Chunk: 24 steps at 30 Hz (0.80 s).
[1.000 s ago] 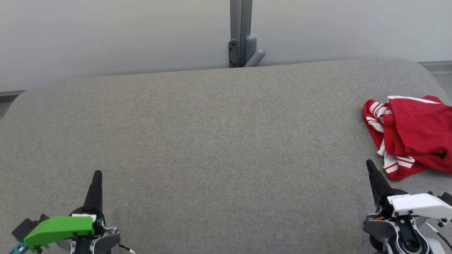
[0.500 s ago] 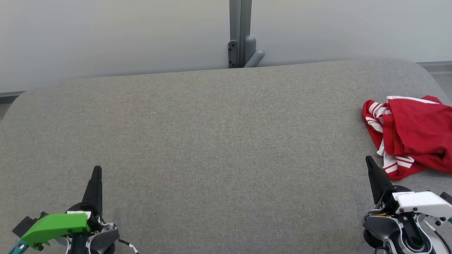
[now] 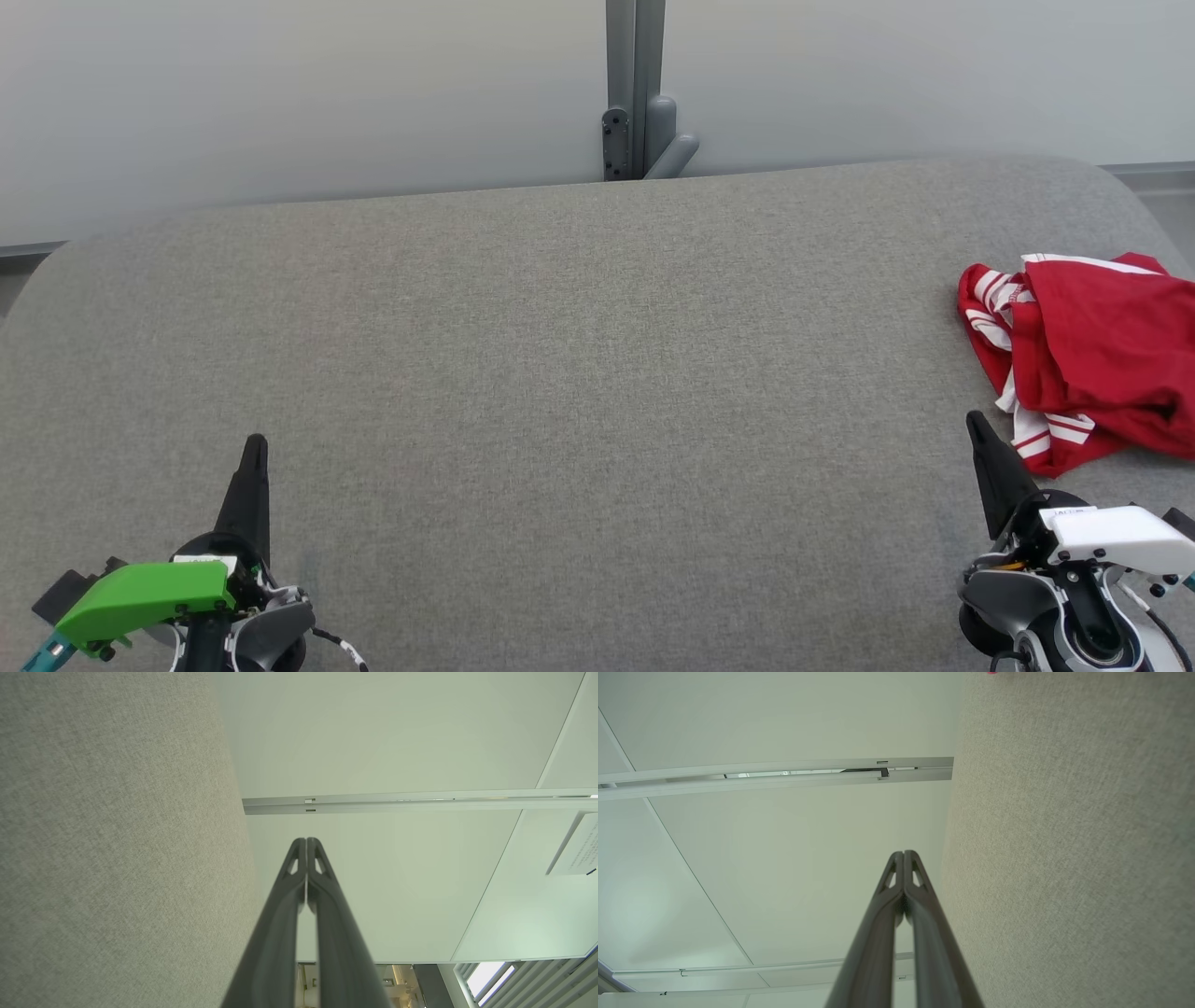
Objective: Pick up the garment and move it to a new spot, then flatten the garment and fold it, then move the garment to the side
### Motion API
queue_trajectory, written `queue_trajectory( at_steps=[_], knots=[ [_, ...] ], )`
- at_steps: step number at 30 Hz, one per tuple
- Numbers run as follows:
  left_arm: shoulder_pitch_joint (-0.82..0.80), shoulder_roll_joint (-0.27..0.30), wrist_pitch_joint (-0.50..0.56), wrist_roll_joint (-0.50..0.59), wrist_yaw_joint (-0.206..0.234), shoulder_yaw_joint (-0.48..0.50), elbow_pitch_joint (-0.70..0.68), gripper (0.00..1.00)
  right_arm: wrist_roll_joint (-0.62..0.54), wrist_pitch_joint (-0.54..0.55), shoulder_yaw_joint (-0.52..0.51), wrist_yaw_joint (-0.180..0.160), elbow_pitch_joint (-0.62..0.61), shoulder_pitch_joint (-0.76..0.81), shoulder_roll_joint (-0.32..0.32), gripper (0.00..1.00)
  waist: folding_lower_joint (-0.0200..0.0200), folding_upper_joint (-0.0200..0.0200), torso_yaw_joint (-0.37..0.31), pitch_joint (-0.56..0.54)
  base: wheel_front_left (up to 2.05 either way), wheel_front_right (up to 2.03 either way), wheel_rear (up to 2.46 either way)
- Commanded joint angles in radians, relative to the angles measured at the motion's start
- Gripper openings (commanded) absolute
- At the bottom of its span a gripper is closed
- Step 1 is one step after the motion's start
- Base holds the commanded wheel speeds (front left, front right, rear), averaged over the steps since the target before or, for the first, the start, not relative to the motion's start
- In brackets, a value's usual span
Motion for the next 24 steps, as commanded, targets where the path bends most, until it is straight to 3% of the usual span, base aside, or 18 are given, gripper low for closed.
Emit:
queue_trajectory(
  at_steps=[1, 24],
  knots=[
    [-0.012, 0.007, 0.004, 0.0, -0.006, 0.004, -0.003, 0.0, 0.007, 0.004, -0.003, 0.0, -0.004, -0.008, -0.004, 0.0, 0.0, 0.0004, 0.0, 0.0, 0.0, 0.0, 0.0],
    [-0.012, 0.007, 0.004, 0.0, -0.006, 0.004, -0.003, 0.0, 0.007, 0.003, -0.003, 0.0, -0.004, -0.007, -0.004, 0.0, 0.0, 0.0004, 0.0, 0.0, 0.0, 0.0, 0.0]
  ],
)
